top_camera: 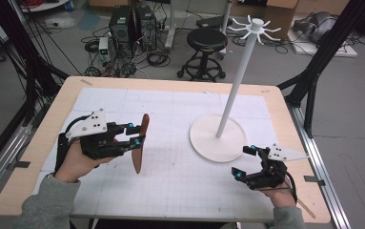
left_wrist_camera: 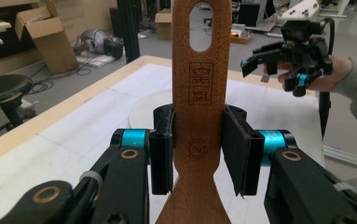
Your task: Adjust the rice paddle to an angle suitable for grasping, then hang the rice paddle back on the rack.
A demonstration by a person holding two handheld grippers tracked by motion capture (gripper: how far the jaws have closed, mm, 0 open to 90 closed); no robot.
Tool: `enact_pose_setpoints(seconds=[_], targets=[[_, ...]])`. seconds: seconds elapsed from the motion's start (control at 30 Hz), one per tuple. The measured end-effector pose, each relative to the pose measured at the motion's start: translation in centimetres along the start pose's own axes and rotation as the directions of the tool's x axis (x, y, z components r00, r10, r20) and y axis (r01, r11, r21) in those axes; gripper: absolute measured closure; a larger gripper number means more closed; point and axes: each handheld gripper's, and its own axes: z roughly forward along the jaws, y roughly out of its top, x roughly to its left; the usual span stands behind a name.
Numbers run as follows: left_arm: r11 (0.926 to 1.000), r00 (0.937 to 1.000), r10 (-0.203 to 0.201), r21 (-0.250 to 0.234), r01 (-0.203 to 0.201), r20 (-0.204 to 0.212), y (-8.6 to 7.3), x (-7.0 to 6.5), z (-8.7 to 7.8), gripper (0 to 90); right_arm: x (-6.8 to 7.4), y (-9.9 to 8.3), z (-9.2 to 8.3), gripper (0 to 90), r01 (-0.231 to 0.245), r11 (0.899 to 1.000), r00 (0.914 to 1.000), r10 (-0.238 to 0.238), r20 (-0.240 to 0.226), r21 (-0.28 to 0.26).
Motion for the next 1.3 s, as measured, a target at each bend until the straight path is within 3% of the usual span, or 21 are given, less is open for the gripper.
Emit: enact_pose_setpoints(seconds=[0.2,0.57,1.0,1.3], targets=[[0.9991,0.9991,0.041,-0.013,-0.041,0.001,1.0,-0.3,0.6,65.2,0.0,0.0,0.0,3.0,0.005,1.0,1.0,-0.005,0.001,0.002],[0.9998,0.9997,0.013,-0.013,-0.013,0.021,2.7,0.8,2.1,65.1,-0.4,0.0,0.2,3.0,-0.012,1.0,0.9999,0.012,-0.004,-0.003],[0.9996,0.9993,0.028,-0.011,-0.028,0.024,4.6,0.1,4.3,65.1,-0.8,0.2,0.9,3.0,-0.017,1.0,0.9997,0.016,-0.019,-0.026],[0.9994,0.9992,0.006,-0.035,-0.005,0.039,5.8,1.5,5.3,65.2,-1.1,0.4,1.1,3.0,-0.017,0.998,0.9994,0.015,-0.03,-0.055]])
